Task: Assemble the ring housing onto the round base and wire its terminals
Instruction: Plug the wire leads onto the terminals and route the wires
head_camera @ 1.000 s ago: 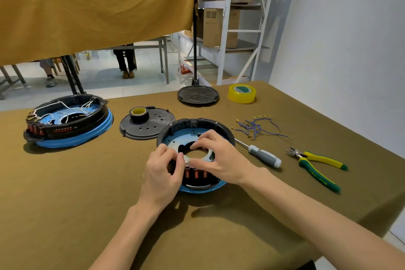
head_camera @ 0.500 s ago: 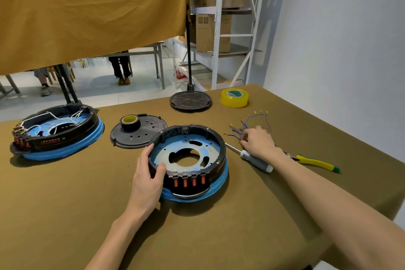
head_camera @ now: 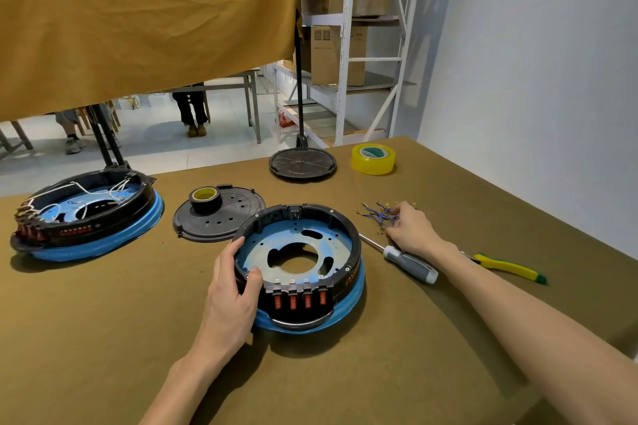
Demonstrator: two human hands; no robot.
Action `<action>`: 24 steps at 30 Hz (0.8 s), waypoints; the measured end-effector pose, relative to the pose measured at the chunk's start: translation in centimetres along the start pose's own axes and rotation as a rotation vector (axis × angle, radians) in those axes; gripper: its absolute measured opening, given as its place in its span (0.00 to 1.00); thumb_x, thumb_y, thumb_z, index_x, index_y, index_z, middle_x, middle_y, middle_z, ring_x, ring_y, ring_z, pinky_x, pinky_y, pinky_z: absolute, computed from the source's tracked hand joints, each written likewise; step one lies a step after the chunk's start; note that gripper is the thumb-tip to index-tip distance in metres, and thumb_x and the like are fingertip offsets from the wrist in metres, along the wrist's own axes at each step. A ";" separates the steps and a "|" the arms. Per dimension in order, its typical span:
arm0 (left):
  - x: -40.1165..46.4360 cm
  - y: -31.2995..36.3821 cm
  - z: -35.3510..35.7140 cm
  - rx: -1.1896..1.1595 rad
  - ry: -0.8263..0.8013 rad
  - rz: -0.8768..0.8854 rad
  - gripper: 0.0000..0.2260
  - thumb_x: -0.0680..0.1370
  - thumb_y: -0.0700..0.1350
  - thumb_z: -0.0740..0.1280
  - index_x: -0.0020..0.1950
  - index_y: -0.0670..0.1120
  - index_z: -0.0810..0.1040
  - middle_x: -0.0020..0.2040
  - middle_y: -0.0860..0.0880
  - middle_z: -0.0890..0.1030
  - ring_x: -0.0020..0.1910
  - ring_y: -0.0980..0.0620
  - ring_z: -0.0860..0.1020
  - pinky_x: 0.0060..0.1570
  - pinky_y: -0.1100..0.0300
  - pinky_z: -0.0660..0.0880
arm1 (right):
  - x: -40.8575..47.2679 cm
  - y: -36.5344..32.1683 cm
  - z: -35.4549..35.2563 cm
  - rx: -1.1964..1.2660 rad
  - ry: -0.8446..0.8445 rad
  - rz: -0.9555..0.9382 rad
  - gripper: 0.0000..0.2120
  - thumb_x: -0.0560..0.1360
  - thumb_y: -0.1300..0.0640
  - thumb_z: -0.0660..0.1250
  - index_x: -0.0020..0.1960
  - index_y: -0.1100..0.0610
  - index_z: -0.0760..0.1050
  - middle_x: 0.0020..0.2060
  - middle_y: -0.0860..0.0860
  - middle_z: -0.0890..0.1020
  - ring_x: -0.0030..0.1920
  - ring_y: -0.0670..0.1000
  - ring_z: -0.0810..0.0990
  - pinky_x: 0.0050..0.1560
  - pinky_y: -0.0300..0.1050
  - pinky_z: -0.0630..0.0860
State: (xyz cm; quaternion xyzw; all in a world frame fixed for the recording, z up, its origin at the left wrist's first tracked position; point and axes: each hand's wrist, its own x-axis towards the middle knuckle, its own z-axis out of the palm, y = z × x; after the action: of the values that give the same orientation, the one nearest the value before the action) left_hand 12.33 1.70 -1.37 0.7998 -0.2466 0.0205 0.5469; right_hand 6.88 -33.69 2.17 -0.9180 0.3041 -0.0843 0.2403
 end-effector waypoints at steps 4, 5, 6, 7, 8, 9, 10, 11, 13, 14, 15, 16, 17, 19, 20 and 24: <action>0.0 0.2 0.0 0.010 -0.001 -0.005 0.23 0.85 0.49 0.61 0.80 0.54 0.61 0.73 0.56 0.67 0.70 0.59 0.67 0.69 0.56 0.68 | 0.2 -0.4 -0.2 -0.022 0.068 -0.052 0.18 0.79 0.63 0.63 0.68 0.60 0.78 0.58 0.57 0.83 0.56 0.58 0.81 0.59 0.54 0.78; 0.0 0.2 0.0 0.013 -0.001 -0.006 0.23 0.85 0.49 0.61 0.80 0.54 0.61 0.73 0.57 0.67 0.70 0.60 0.67 0.68 0.57 0.67 | 0.1 -0.6 -0.3 0.003 0.108 -0.067 0.18 0.79 0.63 0.63 0.68 0.60 0.78 0.58 0.57 0.83 0.56 0.57 0.81 0.59 0.55 0.78; 0.0 0.3 0.0 0.014 -0.001 -0.006 0.23 0.85 0.49 0.61 0.80 0.54 0.61 0.72 0.58 0.67 0.69 0.60 0.67 0.67 0.58 0.67 | 0.2 -0.8 -0.5 0.038 0.144 -0.083 0.17 0.80 0.63 0.63 0.68 0.60 0.78 0.57 0.56 0.83 0.55 0.56 0.81 0.59 0.54 0.78; 0.0 0.3 0.0 0.015 -0.001 -0.006 0.23 0.85 0.49 0.61 0.80 0.54 0.61 0.72 0.58 0.67 0.69 0.61 0.67 0.67 0.59 0.66 | 0.3 -1.0 -0.8 0.076 0.172 -0.098 0.17 0.80 0.63 0.63 0.67 0.60 0.78 0.54 0.56 0.83 0.53 0.55 0.81 0.58 0.53 0.78; 0.1 0.2 0.0 0.015 -0.001 -0.007 0.23 0.85 0.50 0.61 0.80 0.54 0.61 0.72 0.59 0.66 0.69 0.61 0.67 0.66 0.59 0.66 | 0.4 -1.3 -1.2 0.115 0.193 -0.113 0.16 0.81 0.63 0.63 0.67 0.60 0.78 0.52 0.55 0.83 0.51 0.53 0.80 0.57 0.51 0.78; 0.1 0.2 0.0 0.015 -0.002 -0.007 0.23 0.85 0.51 0.61 0.80 0.55 0.61 0.72 0.59 0.66 0.69 0.61 0.66 0.66 0.59 0.66 | 0.5 -1.5 -1.7 0.158 0.211 -0.124 0.15 0.81 0.63 0.62 0.66 0.60 0.79 0.51 0.55 0.84 0.50 0.53 0.81 0.56 0.49 0.78; 0.1 0.1 0.0 0.013 -0.004 -0.009 0.23 0.85 0.52 0.60 0.80 0.55 0.60 0.72 0.59 0.66 0.69 0.61 0.66 0.67 0.59 0.66 | 0.5 -1.7 -2.3 0.205 0.230 -0.128 0.14 0.81 0.63 0.62 0.65 0.60 0.79 0.48 0.55 0.85 0.49 0.52 0.82 0.54 0.46 0.78; 0.1 0.1 0.0 0.014 -0.005 -0.010 0.24 0.85 0.55 0.60 0.80 0.55 0.60 0.72 0.59 0.66 0.69 0.61 0.66 0.67 0.58 0.66 | 0.6 -1.9 -2.9 0.249 0.251 -0.126 0.14 0.81 0.63 0.63 0.64 0.60 0.80 0.45 0.54 0.85 0.48 0.52 0.84 0.52 0.43 0.78; 0.1 0.1 0.1 0.021 -0.002 -0.005 0.26 0.83 0.58 0.59 0.80 0.55 0.60 0.72 0.59 0.65 0.70 0.61 0.66 0.68 0.58 0.66 | 0.5 -2.2 -3.8 0.317 0.282 -0.116 0.13 0.80 0.64 0.64 0.61 0.60 0.82 0.42 0.53 0.84 0.45 0.53 0.84 0.50 0.43 0.77; 0.1 0.0 0.1 0.023 0.001 -0.001 0.26 0.82 0.58 0.59 0.80 0.55 0.60 0.72 0.59 0.66 0.70 0.61 0.66 0.67 0.59 0.66 | 0.4 -2.3 -4.0 0.355 0.281 -0.114 0.12 0.80 0.64 0.64 0.60 0.60 0.82 0.42 0.54 0.84 0.43 0.54 0.84 0.51 0.45 0.79; 0.1 0.0 0.1 0.022 0.002 0.001 0.27 0.81 0.59 0.58 0.80 0.55 0.60 0.72 0.59 0.66 0.69 0.61 0.66 0.66 0.60 0.65 | 0.4 -2.4 -4.2 0.401 0.269 -0.114 0.10 0.80 0.64 0.65 0.59 0.60 0.82 0.41 0.55 0.84 0.40 0.53 0.84 0.50 0.49 0.80; 0.1 0.0 0.1 0.021 0.004 0.001 0.28 0.80 0.60 0.58 0.80 0.55 0.60 0.72 0.59 0.65 0.69 0.61 0.66 0.66 0.60 0.65 | 0.3 -2.5 -4.2 0.452 0.248 -0.115 0.09 0.80 0.64 0.66 0.57 0.61 0.82 0.40 0.55 0.83 0.36 0.53 0.82 0.48 0.51 0.81; 0.1 0.0 0.1 0.019 0.004 0.001 0.28 0.80 0.60 0.57 0.80 0.55 0.60 0.72 0.59 0.65 0.69 0.61 0.65 0.66 0.60 0.65 | 0.2 -2.5 -4.2 0.497 0.223 -0.113 0.09 0.80 0.65 0.66 0.56 0.62 0.82 0.39 0.54 0.82 0.33 0.51 0.81 0.46 0.51 0.81; 0.1 -0.1 0.1 0.023 0.001 0.003 0.26 0.82 0.58 0.59 0.80 0.55 0.60 0.74 0.57 0.66 0.70 0.61 0.65 0.67 0.58 0.65 | -0.2 -2.7 -4.2 0.556 0.173 -0.109 0.09 0.80 0.65 0.65 0.56 0.63 0.82 0.38 0.54 0.81 0.31 0.50 0.78 0.39 0.47 0.79; 0.1 -0.2 0.1 0.027 0.000 0.006 0.24 0.84 0.56 0.59 0.80 0.55 0.60 0.75 0.55 0.66 0.70 0.61 0.65 0.67 0.58 0.65 | -0.4 -2.8 -4.2 0.564 0.151 -0.113 0.08 0.80 0.64 0.66 0.56 0.62 0.83 0.39 0.55 0.81 0.31 0.50 0.77 0.37 0.46 0.78; 0.0 -0.1 0.0 0.032 -0.007 0.004 0.26 0.83 0.59 0.59 0.80 0.56 0.60 0.74 0.57 0.65 0.70 0.61 0.65 0.67 0.58 0.65 | -1.3 -3.6 -4.0 0.591 0.022 -0.088 0.06 0.82 0.57 0.68 0.55 0.56 0.83 0.40 0.53 0.81 0.32 0.49 0.72 0.33 0.43 0.71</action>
State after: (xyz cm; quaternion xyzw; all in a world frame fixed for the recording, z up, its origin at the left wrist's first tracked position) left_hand 12.40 1.72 -1.43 0.8079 -0.2499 0.0227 0.5332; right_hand 6.48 -31.91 7.41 -0.8197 0.2289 -0.1893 0.4898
